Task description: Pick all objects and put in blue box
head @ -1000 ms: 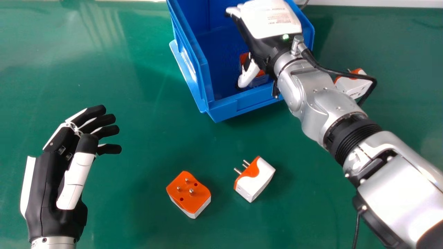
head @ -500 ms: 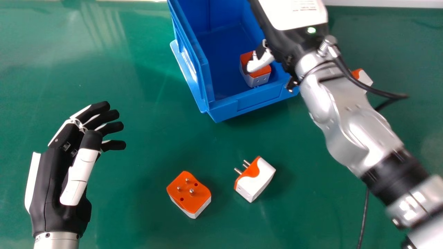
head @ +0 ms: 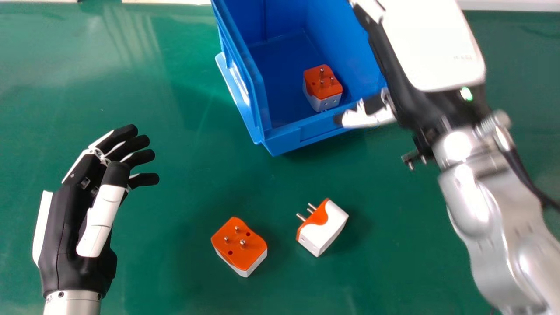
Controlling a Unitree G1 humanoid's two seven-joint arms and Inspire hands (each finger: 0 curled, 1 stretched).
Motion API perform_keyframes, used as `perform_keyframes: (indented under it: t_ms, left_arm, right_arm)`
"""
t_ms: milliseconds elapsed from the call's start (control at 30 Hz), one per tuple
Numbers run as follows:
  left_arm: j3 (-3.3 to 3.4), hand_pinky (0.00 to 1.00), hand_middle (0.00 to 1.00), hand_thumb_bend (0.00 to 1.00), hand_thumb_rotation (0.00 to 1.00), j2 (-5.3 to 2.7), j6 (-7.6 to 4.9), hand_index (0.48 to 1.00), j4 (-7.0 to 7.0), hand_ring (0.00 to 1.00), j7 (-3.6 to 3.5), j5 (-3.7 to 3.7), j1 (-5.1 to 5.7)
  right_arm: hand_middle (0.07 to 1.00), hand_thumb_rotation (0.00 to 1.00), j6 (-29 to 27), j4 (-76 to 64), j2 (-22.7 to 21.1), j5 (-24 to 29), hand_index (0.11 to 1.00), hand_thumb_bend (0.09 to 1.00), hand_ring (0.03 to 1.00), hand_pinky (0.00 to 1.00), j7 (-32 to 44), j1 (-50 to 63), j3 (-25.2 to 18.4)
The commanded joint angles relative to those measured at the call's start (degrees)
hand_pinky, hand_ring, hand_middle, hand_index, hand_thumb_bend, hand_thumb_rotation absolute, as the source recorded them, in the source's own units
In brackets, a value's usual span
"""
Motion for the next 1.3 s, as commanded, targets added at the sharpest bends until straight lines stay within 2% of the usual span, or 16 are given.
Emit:
perform_keyframes:
  t_ms: [0, 300, 400, 500, 567, 733, 900, 1133, 1267]
  left_arm:
    - [0.15, 0.62, 0.75, 0.99, 0.68, 0.38, -0.89, 0.744, -0.95, 0.74, -0.72, -0.46, 0.55]
    - [0.3, 0.62, 0.76, 0.98, 0.69, 0.13, -2.42, 0.747, -0.35, 0.74, -1.81, -0.27, 1.03]
    - [0.22, 0.61, 0.76, 0.98, 0.69, 0.1, -2.27, 0.748, -0.3, 0.74, -1.9, -0.41, 1.36]
    - [0.18, 0.61, 0.76, 0.98, 0.69, -0.13, -2.62, 0.746, -0.14, 0.74, -1.57, -0.04, 1.42]
    - [0.19, 0.61, 0.76, 0.98, 0.7, -0.26, -2.51, 0.747, -0.15, 0.74, -1.42, -0.2, 1.45]
    - [0.15, 0.61, 0.76, 0.98, 0.69, -0.55, -2.42, 0.744, -0.14, 0.74, -1.52, -0.76, 1.55]
    - [0.17, 0.61, 0.76, 0.98, 0.69, -0.69, -2.36, 0.743, -0.17, 0.74, -1.1, -0.44, 1.51]
    - [0.31, 0.61, 0.75, 0.98, 0.69, -0.68, -2.53, 0.738, 0.13, 0.73, -1.32, -0.78, 1.41]
    - [0.28, 0.6, 0.75, 0.98, 0.69, -0.75, -2.52, 0.733, -0.1, 0.72, -1.01, -0.48, 1.38]
  right_arm:
    - [0.875, 0.25, -1.6, -3.59, 1.06, -1.12, 0.851, 0.732, 0.84, 0.7, -4.17, 4.07, -2.01]
    - [0.915, 0.37, -3.26, -5.08, 6.48, -1.38, 0.898, 0.659, 0.881, 0.75, -13.64, 15.94, -5.61]
    - [0.924, 0.41, -3.56, -4.9, 7.49, -0.99, 0.91, 0.642, 0.89, 0.75, -15.22, 18.02, -7.1]
    - [0.941, 0.45, -4.15, -4.19, 8.05, -0.1, 0.929, 0.618, 0.909, 0.78, -15.78, 18.83, -8.77]
    - [0.957, 0.49, -4.38, -3.45, 8.42, 0.33, 0.947, 0.602, 0.926, 0.8, -16.26, 18.92, -9.78]
    - [0.982, 0.56, -2.92, -2.32, 8.82, 0.12, 0.977, 0.579, 0.965, 0.85, -14.27, 18.11, -11.8]
    - [0.996, 0.63, -0.6, 0.77, 7.48, -1.04, 0.994, 0.567, 0.991, 0.92, -10.65, 15.28, -13.12]
    - [0.999, 0.64, 2.85, 6.43, 4.95, -0.84, 0.999, 0.579, 0.998, 0.92, -4.04, 10.39, -13.69]
    - [1.0, 0.62, 3.23, 11.18, 3.43, 0.32, 1.0, 0.59, 0.999, 0.92, -1.31, 6.57, -13.55]
